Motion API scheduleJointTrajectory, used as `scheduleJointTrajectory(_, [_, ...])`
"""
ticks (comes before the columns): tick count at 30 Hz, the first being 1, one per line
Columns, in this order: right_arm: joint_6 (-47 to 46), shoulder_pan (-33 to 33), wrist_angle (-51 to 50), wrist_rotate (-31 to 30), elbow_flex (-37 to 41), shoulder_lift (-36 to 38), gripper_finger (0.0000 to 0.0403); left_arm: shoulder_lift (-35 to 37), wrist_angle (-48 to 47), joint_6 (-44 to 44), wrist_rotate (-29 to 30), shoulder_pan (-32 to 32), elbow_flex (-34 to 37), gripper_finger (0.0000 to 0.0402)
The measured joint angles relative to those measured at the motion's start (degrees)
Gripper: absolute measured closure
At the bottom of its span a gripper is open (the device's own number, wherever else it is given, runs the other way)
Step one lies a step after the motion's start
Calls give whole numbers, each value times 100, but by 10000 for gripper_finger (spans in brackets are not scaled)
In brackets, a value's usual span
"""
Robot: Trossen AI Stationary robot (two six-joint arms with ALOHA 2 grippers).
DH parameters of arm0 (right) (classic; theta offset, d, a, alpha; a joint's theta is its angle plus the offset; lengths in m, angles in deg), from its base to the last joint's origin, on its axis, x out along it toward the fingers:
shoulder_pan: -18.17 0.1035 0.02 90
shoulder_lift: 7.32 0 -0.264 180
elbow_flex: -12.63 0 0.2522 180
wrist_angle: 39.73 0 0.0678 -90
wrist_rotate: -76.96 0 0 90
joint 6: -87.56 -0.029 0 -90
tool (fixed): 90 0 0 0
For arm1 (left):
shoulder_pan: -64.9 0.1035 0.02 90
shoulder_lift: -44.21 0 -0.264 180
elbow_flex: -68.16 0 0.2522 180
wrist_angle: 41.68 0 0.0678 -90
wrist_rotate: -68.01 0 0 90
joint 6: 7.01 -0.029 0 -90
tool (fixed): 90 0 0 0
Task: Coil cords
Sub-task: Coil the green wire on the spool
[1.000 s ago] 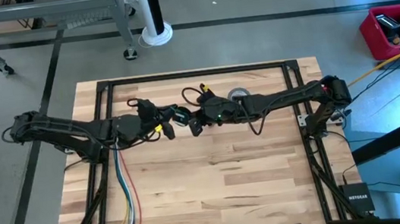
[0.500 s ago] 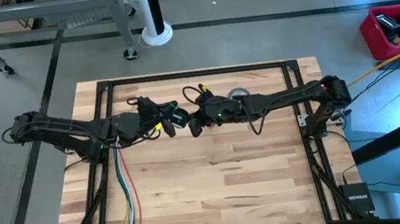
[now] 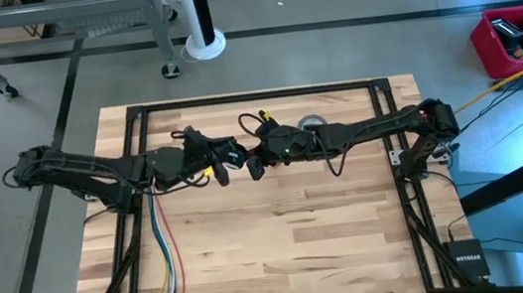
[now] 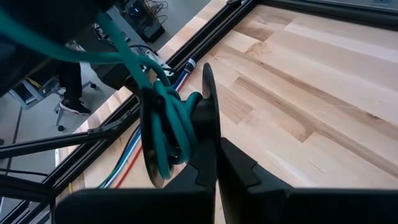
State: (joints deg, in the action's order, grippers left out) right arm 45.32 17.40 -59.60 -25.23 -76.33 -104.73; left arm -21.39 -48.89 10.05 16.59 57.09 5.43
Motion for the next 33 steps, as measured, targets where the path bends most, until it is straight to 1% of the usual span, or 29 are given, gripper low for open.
scheduleJointTrajectory(5, [0,0,3,-2,0,0,400,0,0,71,-120,36,0,337])
scheduleJointTrajectory(7, [0,0,24,-2,0,0,400,0,3,51,-372,65,0,328])
scheduleJointTrajectory(11, [65,4,205,22,0,0,400,0,2,31,-1094,127,0,308])
scheduleJointTrajectory(16, [143,4,485,17,1,0,400,2,-61,156,-1322,127,0,284])
scheduleJointTrajectory(21, [340,-11,507,-122,-72,-11,400,2,-115,242,-1732,122,-6,272])
scheduleJointTrajectory(33, [509,-35,623,-177,-223,-11,400,-57,-127,204,-1887,63,-11,270])
